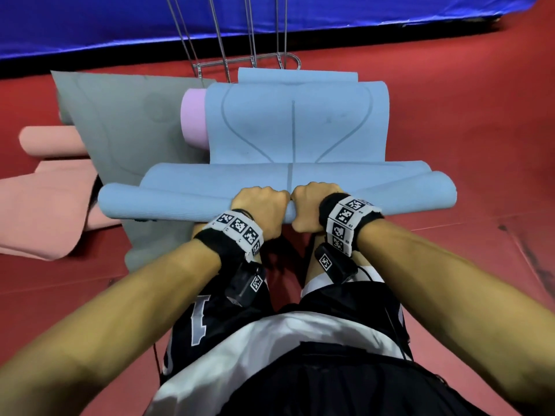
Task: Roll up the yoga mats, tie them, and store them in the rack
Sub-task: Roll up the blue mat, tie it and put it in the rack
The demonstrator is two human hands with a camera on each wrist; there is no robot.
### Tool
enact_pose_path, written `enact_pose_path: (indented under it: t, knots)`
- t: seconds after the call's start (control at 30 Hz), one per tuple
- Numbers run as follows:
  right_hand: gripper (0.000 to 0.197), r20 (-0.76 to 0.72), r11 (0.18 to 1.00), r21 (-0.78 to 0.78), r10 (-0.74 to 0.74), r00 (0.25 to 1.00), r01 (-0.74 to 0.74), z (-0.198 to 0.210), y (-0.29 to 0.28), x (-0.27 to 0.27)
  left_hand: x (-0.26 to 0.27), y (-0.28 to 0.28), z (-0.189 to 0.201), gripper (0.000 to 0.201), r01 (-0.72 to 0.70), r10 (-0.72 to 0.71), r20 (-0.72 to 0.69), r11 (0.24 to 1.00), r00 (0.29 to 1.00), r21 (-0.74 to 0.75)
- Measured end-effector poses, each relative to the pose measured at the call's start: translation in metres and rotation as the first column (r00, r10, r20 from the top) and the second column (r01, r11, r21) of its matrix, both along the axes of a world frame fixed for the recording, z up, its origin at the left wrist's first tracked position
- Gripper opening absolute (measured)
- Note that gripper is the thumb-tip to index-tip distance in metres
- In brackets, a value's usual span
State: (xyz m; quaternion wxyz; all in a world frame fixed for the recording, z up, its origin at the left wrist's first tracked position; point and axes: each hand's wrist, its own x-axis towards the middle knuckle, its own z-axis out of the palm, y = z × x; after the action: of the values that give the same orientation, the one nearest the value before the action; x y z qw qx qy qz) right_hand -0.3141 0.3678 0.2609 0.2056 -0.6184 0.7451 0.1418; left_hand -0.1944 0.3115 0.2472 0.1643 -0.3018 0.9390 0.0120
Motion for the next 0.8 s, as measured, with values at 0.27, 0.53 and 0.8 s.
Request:
enact_pose_path:
  t: [0.27,0.53,0.8]
  knots:
    - [0.039,-0.177,0.981,-0.189,0.003,0.984,-0.037,-0.011,0.01,-0.001,-0.018,-0.031,0.009,0.017,-0.07,0.049,0.076,0.951,0.996,0.302]
    - [0.025,-0.146,0.991,-0.116,-0.077,0.986,0.06,-0.015,0.0,0.007,0.0,-0.009,-0.003,0.041,-0.013,0.015,-0.042,0.998,0.999,0.055]
    - [0.023,-0.069,0.994,-0.057,-0.1,0.993,0.096,-0.015,-0.011,-0.002,-0.007,-0.012,-0.015,0.036,0.033,-0.039,-0.054,0.994,0.998,-0.1]
